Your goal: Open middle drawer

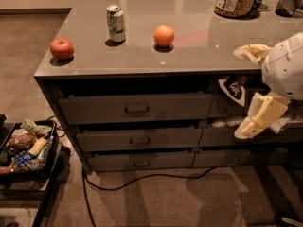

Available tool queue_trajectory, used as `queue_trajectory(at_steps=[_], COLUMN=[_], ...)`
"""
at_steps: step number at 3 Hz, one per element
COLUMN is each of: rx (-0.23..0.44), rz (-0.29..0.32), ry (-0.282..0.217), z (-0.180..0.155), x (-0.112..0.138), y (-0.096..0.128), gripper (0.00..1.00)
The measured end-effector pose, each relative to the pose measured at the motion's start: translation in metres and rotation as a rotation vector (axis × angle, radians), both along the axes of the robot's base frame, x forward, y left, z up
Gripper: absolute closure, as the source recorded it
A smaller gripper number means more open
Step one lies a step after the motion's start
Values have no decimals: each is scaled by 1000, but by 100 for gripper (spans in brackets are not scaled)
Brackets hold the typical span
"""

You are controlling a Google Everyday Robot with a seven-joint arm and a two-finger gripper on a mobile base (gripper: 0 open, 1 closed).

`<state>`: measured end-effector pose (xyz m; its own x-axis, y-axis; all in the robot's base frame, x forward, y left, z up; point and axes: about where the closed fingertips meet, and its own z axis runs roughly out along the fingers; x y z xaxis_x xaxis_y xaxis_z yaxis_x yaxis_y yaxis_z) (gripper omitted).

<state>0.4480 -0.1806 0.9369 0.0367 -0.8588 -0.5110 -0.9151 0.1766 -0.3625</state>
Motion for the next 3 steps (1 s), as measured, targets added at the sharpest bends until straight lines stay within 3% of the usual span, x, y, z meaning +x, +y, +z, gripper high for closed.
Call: queue_trajectory(at_steps=[1, 3], rx=[12, 88], rz=[6, -1], ry=[1, 43], z=[-8, -88], x=[1, 29], y=[3, 11], gripper=[0, 0])
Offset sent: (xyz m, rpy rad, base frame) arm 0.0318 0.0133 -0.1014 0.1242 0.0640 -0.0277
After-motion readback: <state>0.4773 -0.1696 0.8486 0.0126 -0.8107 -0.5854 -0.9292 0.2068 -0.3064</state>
